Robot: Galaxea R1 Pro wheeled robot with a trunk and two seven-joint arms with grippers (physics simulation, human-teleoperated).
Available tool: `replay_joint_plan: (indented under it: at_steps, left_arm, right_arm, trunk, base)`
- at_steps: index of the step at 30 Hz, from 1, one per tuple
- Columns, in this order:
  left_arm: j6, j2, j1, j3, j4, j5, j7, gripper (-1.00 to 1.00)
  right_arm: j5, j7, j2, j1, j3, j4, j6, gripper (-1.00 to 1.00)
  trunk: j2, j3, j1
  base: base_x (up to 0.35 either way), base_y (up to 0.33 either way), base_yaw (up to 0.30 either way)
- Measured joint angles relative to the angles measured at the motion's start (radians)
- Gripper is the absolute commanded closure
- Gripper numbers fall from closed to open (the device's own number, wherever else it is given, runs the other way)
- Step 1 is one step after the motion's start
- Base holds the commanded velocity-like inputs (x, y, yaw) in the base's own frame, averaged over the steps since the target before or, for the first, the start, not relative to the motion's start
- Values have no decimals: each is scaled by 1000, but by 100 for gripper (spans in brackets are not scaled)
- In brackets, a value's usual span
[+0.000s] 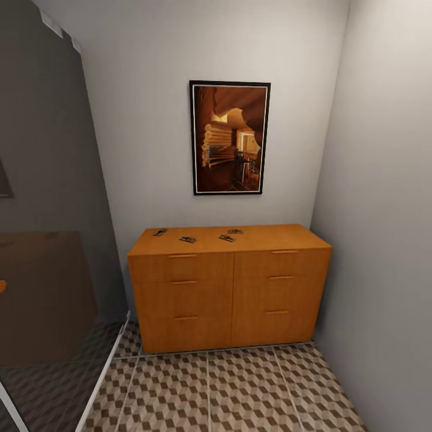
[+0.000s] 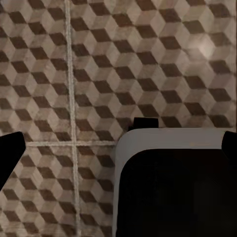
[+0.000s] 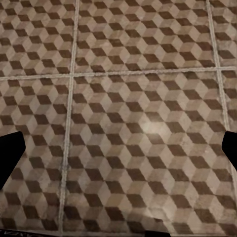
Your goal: Take the four mousetraps from the cabinet in the bathroom and place them on the bathroom floor. Make sure all four end up on the same floor surface, and ensure that at least two of them are either under or directly next to the same bathroom sink.
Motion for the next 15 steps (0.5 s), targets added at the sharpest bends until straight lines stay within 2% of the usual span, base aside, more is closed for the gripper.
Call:
replay_joint_plan:
  at_steps: [2,5,15]
  left_arm:
    - [1,5,0,0,76,-1,0,-100]
    - [5,13,1,-1,117,-1,0,-100]
    - [3,23,2,3,149,-4,0,-100]
  right_arm:
    - [0,0,0,0,0,2,1,-100]
    - [0,0,-1,0,0,4,1,-100]
    - [1,0,-1,0,1,5,0,-100]
  trunk:
    - [0,0,0]
    - [0,0,0]
    - [0,0,0]
  base:
    - [0,0,0]
    - [0,0,0]
    - [0,0,0]
